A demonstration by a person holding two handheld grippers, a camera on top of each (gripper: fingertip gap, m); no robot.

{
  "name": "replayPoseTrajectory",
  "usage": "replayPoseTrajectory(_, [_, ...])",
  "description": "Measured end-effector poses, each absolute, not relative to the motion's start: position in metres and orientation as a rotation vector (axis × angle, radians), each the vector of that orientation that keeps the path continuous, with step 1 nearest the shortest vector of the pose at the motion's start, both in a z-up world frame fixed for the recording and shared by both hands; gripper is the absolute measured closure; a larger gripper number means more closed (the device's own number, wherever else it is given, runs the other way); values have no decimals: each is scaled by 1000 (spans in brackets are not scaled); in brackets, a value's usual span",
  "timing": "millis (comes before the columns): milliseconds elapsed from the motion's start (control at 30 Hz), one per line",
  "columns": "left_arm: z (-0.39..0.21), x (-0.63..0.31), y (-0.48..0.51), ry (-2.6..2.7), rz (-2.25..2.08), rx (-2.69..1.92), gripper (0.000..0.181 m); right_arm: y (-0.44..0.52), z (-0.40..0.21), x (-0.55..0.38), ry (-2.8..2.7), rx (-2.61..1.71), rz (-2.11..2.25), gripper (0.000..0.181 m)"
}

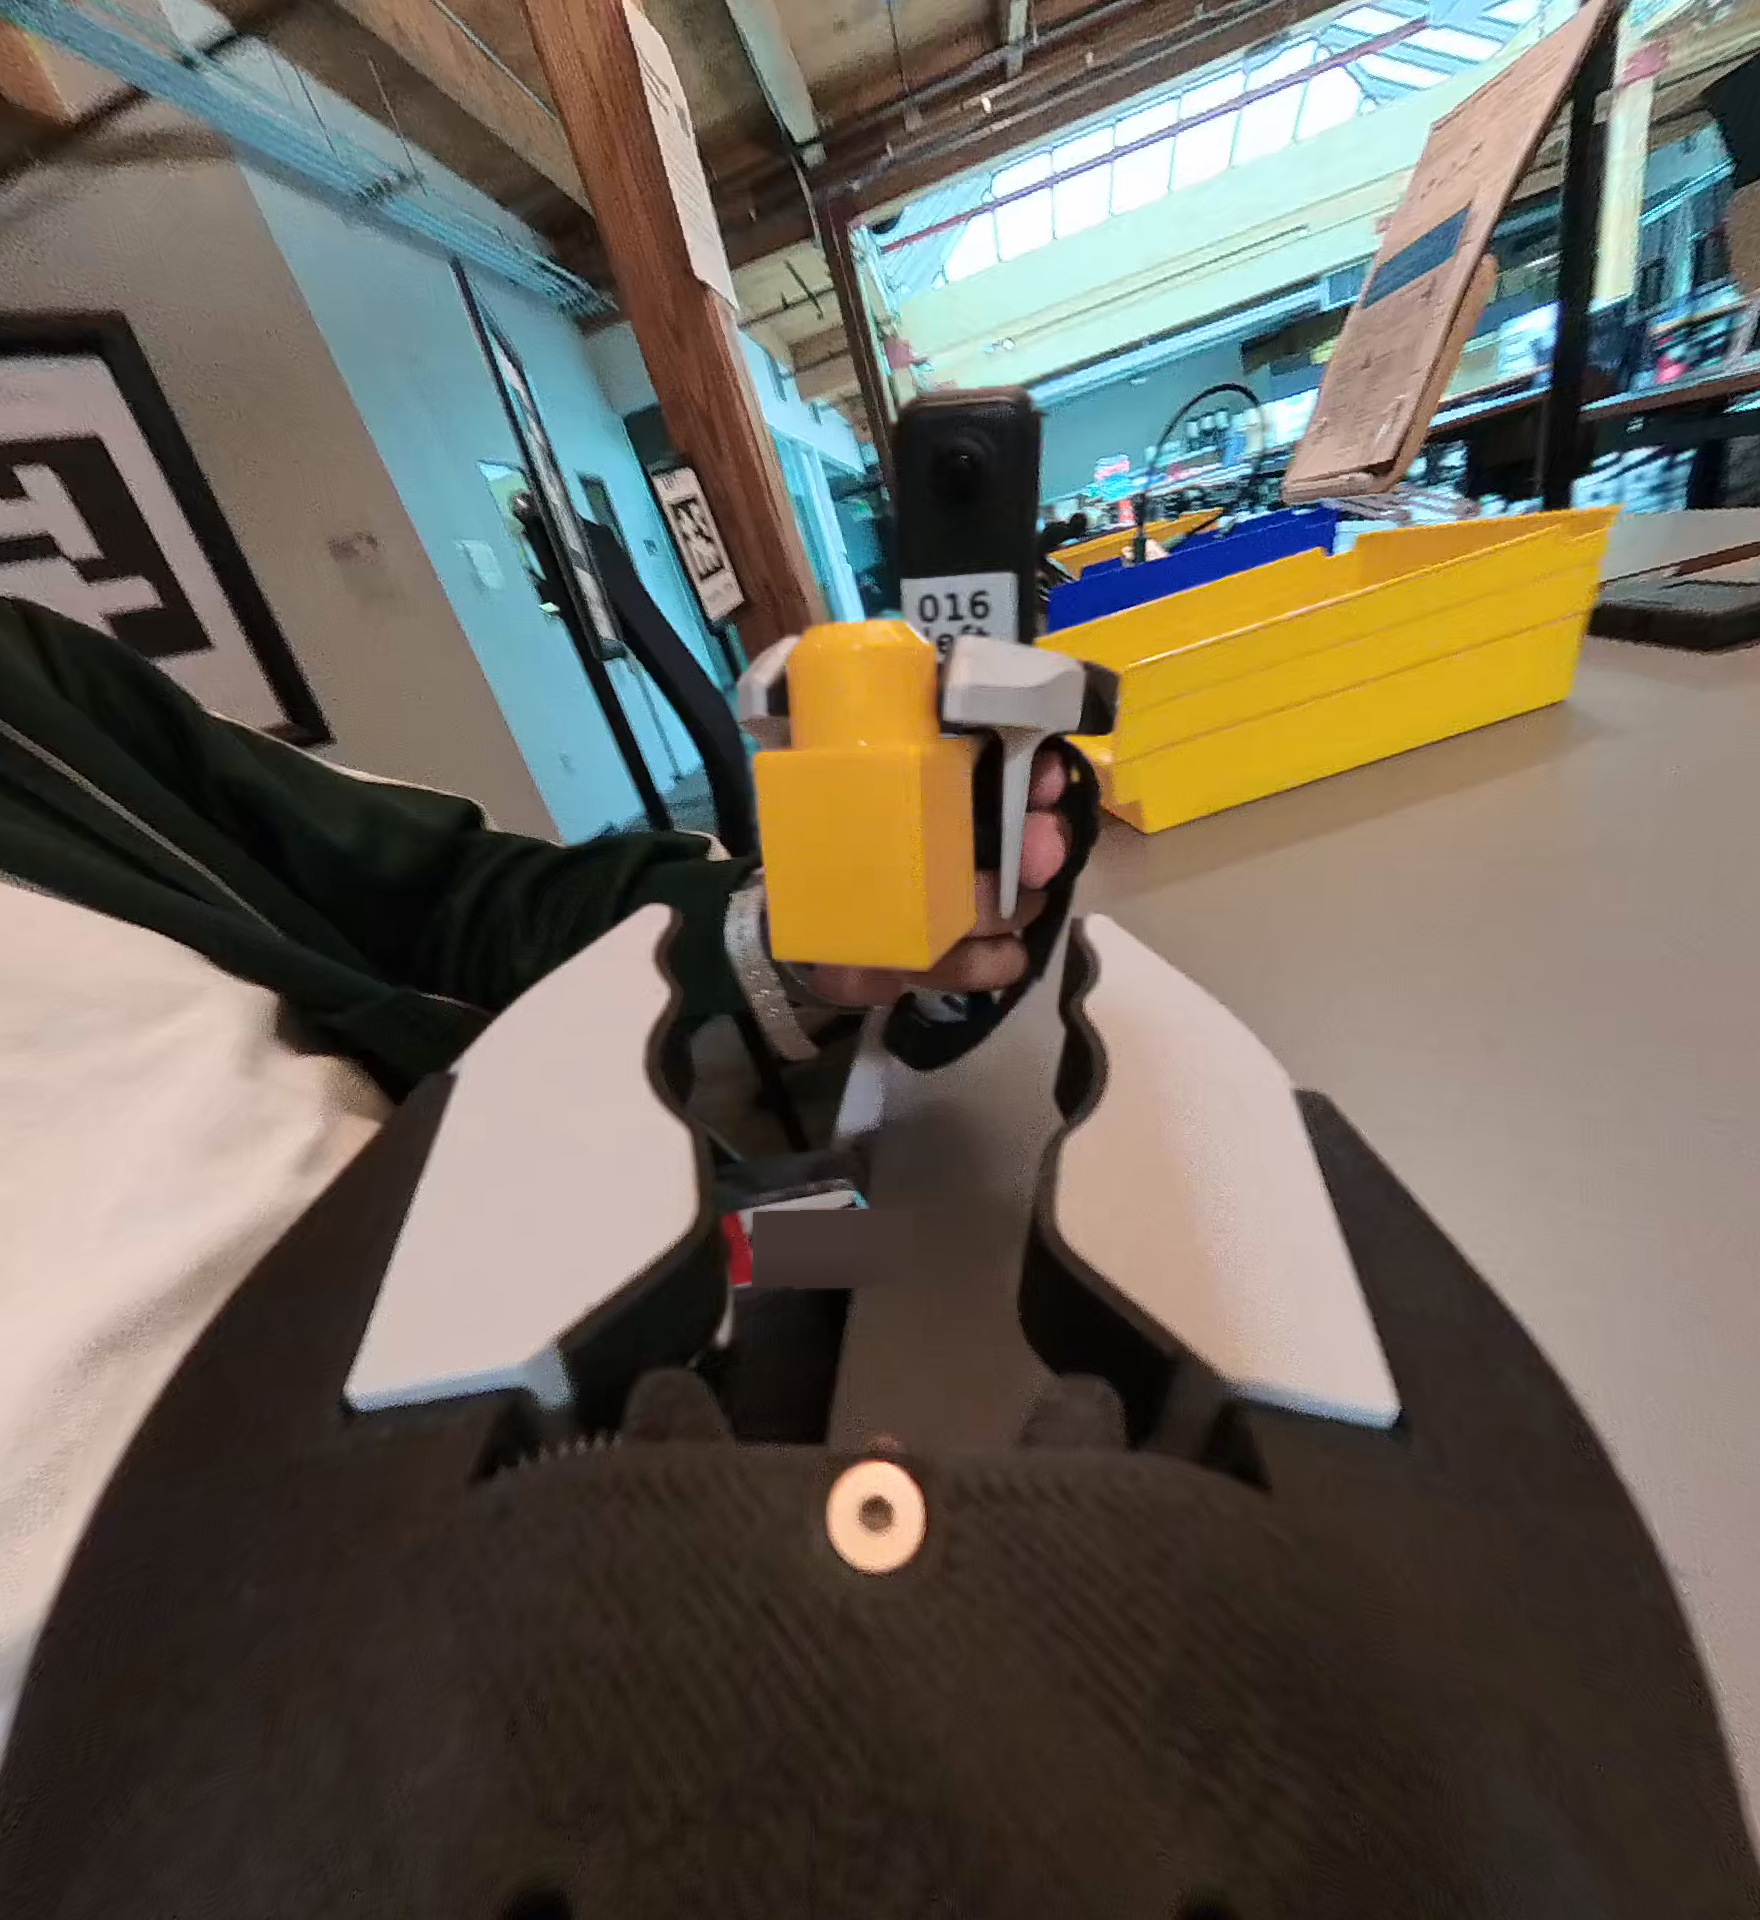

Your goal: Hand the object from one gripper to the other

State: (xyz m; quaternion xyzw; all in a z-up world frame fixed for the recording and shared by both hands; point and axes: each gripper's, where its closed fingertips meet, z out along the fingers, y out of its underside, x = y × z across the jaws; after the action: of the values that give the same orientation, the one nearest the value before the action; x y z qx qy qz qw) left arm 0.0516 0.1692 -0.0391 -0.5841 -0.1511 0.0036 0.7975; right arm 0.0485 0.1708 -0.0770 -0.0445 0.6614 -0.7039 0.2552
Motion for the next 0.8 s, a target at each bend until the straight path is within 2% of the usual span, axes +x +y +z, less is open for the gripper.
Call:
replayPoseTrajectory(133, [-55, 36, 162, -455, 129, -1319, 154, 160, -83, 32, 1992, -120, -2062, 107])
replayPoseTrajectory(367, [-60, 31, 154, -530, 276, -1339, 154, 148, -85, 31, 2062, -137, -2112, 116])
replayPoseTrajectory(433, [-63, 31, 156, -540, 295, -1355, 154, 145, -89, 34, 2096, -154, -2091, 123])
replayPoseTrajectory(500, [-64, 31, 159, -541, 307, -1364, 154, 143, -94, 35, 2152, -173, -2076, 144])
replayPoseTrajectory(633, [-65, 30, 160, -532, 314, -1357, 154, 144, -95, 33, 2177, -171, -2075, 145])
replayPoseTrajectory(667, [-64, 30, 159, -533, 308, -1349, 152, 145, -93, 31, 2170, -160, -2086, 145])
replayPoseTrajectory(767, [-57, 27, 153, -551, 325, -1278, 126, 150, -85, 23, 2108, -100, -2130, 145])
replayPoseTrajectory(800, [-56, 25, 150, -559, 333, -1263, 123, 153, -82, 19, 2073, -65, -2146, 145])
